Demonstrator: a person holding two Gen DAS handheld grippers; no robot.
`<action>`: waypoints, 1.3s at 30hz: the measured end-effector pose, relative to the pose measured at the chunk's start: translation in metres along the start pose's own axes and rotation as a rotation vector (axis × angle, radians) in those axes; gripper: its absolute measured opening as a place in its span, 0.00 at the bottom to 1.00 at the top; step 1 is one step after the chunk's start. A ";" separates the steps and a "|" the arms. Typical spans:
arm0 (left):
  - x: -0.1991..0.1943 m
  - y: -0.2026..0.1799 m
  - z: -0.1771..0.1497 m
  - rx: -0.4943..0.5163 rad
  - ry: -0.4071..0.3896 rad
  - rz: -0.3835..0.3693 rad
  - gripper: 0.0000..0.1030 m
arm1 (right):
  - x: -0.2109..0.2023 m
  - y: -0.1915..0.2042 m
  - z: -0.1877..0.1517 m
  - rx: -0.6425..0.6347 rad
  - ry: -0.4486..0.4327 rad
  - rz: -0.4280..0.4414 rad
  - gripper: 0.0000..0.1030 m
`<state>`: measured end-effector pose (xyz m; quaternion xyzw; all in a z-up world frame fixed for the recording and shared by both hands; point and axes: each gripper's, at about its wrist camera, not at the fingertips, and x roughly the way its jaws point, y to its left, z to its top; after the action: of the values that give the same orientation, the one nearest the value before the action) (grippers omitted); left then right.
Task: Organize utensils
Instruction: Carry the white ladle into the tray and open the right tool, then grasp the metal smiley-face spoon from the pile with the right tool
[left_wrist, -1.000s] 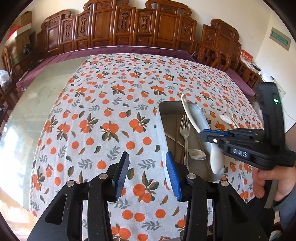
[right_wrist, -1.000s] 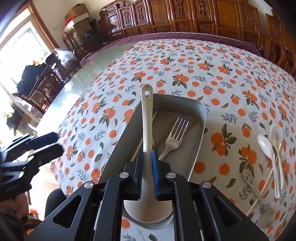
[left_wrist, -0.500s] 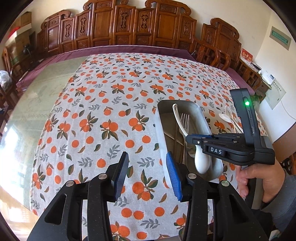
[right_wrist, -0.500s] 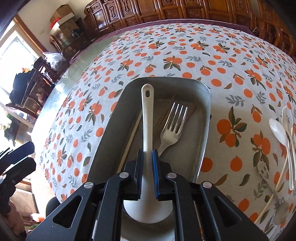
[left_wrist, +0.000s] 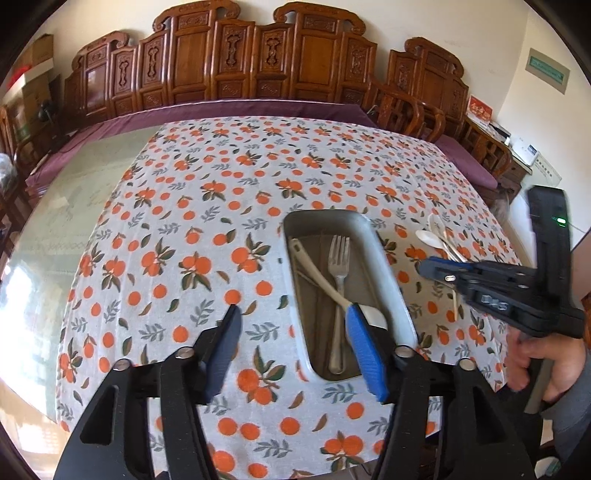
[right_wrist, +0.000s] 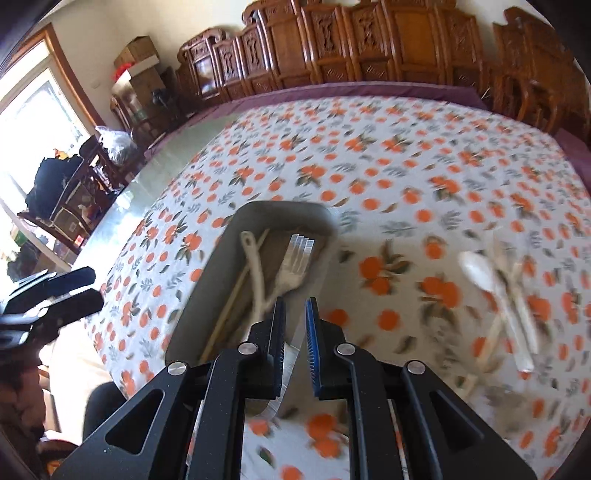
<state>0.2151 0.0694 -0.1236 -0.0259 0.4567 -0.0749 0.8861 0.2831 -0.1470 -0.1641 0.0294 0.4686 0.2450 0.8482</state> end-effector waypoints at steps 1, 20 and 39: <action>0.000 -0.004 0.000 0.005 -0.003 -0.001 0.68 | -0.010 -0.008 -0.003 -0.001 -0.009 -0.012 0.14; 0.034 -0.100 0.007 0.120 0.036 -0.081 0.76 | -0.091 -0.134 -0.068 0.098 -0.063 -0.171 0.15; 0.071 -0.138 0.001 0.180 0.117 -0.088 0.76 | 0.005 -0.135 -0.063 -0.120 0.157 -0.150 0.21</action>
<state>0.2415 -0.0778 -0.1642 0.0379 0.4975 -0.1556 0.8525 0.2864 -0.2749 -0.2412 -0.0755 0.5189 0.2100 0.8252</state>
